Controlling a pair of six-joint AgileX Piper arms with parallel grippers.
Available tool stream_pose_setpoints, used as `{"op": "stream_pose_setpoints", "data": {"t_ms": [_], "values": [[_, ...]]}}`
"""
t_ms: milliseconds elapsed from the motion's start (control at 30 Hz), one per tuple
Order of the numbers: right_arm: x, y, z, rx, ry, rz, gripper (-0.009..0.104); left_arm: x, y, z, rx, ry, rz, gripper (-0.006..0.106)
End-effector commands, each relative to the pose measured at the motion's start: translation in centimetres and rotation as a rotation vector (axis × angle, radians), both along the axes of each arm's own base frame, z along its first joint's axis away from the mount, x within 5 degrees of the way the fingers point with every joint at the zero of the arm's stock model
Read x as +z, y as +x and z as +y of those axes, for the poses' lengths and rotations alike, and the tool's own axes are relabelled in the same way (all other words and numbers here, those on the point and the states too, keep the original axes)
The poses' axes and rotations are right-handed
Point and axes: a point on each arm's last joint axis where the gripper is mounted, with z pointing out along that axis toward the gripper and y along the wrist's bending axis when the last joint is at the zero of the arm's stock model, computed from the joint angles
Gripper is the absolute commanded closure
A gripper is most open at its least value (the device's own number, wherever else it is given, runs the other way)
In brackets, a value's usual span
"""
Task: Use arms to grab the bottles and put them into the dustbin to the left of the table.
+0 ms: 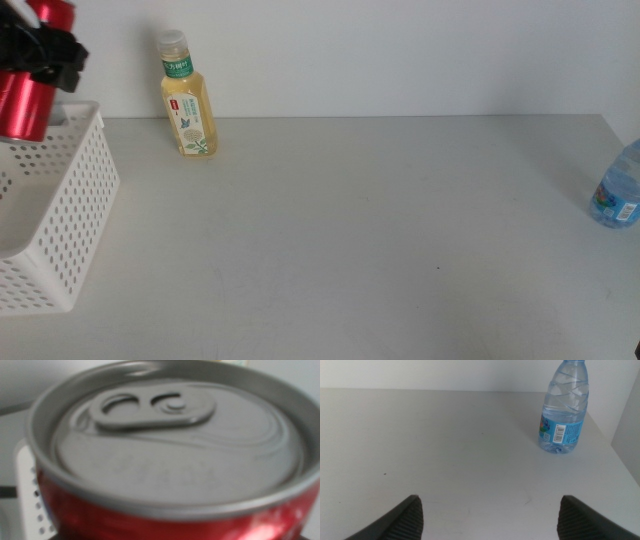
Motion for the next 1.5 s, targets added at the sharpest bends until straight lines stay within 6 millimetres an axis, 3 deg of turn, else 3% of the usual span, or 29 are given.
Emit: {"op": "stream_pose_setpoints", "data": {"t_ms": [0,167,333,800,1133,1167,1233,1267,1367,1467], "values": [[1.1,0.0,0.0,0.003,-0.005,-0.104,0.001,3.0,-0.5,2.5,0.061,0.012,-0.095,0.102],[1.1,0.0,0.0,0.003,-0.005,-0.104,0.001,1.1,0.4,6.5,0.140,0.023,0.011,0.102],[1.1,0.0,0.0,0.003,-0.005,-0.104,0.001,-2.4,1.7,9.3,0.204,0.003,0.131,0.102],[1.1,0.0,0.0,0.003,-0.005,-0.104,0.001,-12.7,5.1,10.6,0.261,-0.055,0.467,0.102],[1.1,0.0,0.0,0.003,-0.005,-0.104,0.001,-14.4,5.5,10.7,0.263,-0.067,0.510,0.097],[1.1,0.0,0.0,0.003,-0.005,-0.104,0.001,-14.4,5.5,10.7,0.274,-0.072,0.509,0.081],[1.1,0.0,0.0,0.003,-0.005,-0.104,0.001,-14.4,5.5,10.7,0.278,-0.073,0.509,0.073],[1.1,0.0,0.0,0.003,-0.005,-0.104,0.001,-14.4,5.4,10.6,0.280,-0.075,0.522,0.026],[1.1,0.0,0.0,0.003,-0.005,-0.104,0.001,-14.3,5.2,10.7,0.316,-0.081,0.539,0.015],[1.1,0.0,0.0,0.003,-0.005,-0.104,0.001,-13.4,4.9,11.0,0.356,-0.055,0.572,0.011]]}}
